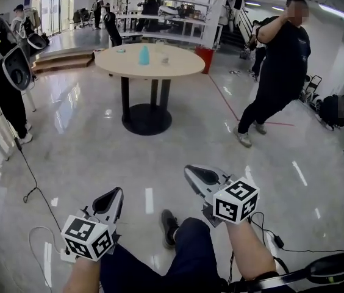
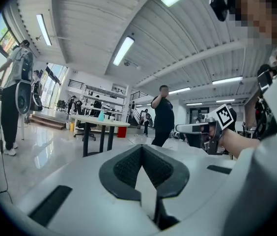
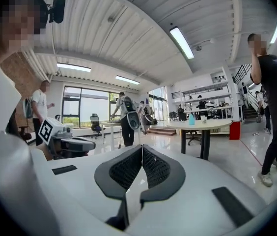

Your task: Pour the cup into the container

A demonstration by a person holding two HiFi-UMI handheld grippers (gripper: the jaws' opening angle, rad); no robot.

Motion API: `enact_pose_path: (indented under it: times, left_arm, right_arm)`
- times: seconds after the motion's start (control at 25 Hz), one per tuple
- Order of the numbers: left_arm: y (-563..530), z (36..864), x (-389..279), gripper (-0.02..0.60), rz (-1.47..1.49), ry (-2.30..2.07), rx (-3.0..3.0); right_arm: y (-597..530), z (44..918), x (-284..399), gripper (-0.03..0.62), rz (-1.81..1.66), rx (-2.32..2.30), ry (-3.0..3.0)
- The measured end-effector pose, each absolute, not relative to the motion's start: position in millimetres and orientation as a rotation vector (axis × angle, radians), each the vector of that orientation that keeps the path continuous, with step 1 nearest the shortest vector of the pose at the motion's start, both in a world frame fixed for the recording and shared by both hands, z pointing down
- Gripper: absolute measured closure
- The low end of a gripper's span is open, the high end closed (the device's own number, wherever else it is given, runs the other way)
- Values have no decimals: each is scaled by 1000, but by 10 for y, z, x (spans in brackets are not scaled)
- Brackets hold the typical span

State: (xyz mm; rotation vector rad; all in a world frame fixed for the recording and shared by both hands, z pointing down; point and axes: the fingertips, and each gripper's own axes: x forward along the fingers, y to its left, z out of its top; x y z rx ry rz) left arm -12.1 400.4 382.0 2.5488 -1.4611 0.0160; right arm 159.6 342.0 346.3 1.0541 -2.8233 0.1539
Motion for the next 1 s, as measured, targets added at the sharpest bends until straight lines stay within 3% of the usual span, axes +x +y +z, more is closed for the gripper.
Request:
enact_pose_path:
  times: [1.0]
  left_arm:
    - [6150,3409,475,581,-23,-1575,2531]
  right_arm:
    - [5558,3148,2281,586,120,1048,-2897]
